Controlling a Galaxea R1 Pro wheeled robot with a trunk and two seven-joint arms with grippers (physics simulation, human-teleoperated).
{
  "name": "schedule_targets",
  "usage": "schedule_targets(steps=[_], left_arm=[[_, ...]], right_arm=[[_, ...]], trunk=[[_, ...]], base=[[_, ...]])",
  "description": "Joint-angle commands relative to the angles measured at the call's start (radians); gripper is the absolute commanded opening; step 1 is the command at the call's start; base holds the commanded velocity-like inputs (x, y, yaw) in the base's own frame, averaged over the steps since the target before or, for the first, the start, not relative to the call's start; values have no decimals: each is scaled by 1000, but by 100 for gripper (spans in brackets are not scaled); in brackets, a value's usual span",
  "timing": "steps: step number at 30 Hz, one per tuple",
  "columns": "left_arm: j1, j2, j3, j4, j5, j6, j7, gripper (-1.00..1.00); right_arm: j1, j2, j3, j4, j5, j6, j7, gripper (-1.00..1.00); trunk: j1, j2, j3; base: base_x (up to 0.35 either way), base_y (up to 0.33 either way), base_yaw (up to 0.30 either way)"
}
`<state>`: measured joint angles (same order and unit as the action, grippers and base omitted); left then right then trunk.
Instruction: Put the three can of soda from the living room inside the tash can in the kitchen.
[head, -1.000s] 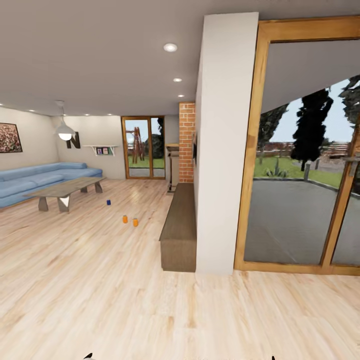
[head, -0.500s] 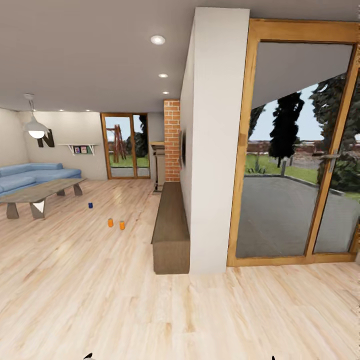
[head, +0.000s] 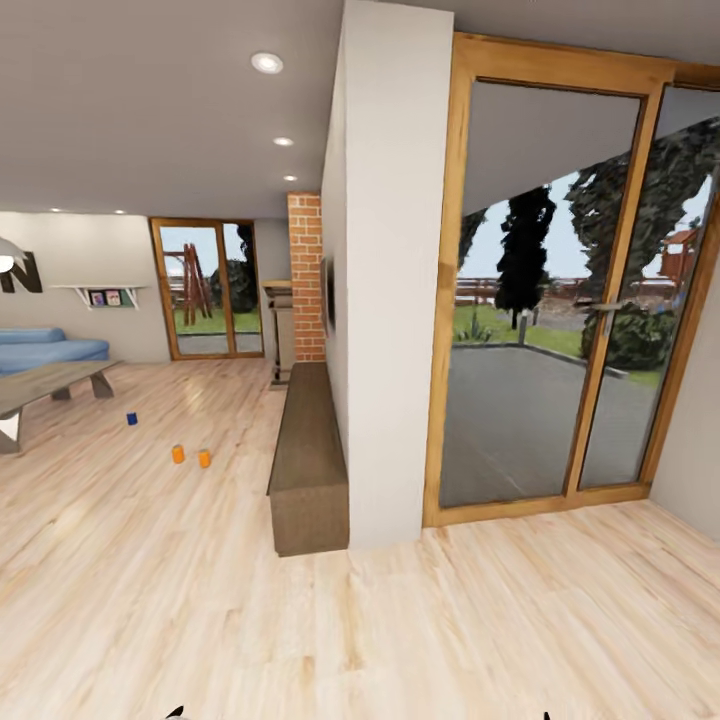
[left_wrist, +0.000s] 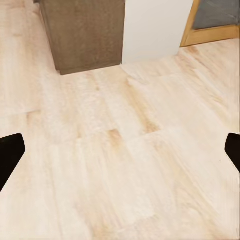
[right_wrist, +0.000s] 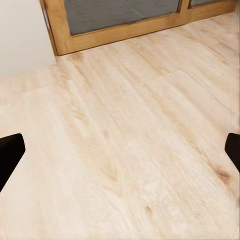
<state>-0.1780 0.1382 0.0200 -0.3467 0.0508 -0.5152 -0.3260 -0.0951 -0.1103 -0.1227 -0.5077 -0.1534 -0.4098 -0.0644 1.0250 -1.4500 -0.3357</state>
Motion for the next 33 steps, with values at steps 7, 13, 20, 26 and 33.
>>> schedule_targets(steps=[7, 13, 20, 26, 33], left_arm=[[0, 0, 0, 0, 0, -1, 1, 100], [0, 1, 0, 0, 0, -2, 1, 100], [0, 0, 0, 0, 0, -2, 1, 100], [0, 1, 0, 0, 0, -2, 1, 100], [0, 0, -1, 0, 0, -2, 1, 100]], right_arm=[[0, 0, 0, 0, 0, 0, 0, 100], [0, 1, 0, 0, 0, 0, 0, 100], [0, 1, 0, 0, 1, 0, 0, 100], [0, 1, 0, 0, 1, 0, 0, 100], [0, 1, 0, 0, 2, 0, 0, 100]], trunk=[[0, 0, -5], [0, 0, -9], [0, 0, -14], [0, 0, -18], [0, 0, -23]], base=[[6, -252, -232], [1, -282, -232], [0, -288, -232], [0, -290, -232], [0, -290, -232]])
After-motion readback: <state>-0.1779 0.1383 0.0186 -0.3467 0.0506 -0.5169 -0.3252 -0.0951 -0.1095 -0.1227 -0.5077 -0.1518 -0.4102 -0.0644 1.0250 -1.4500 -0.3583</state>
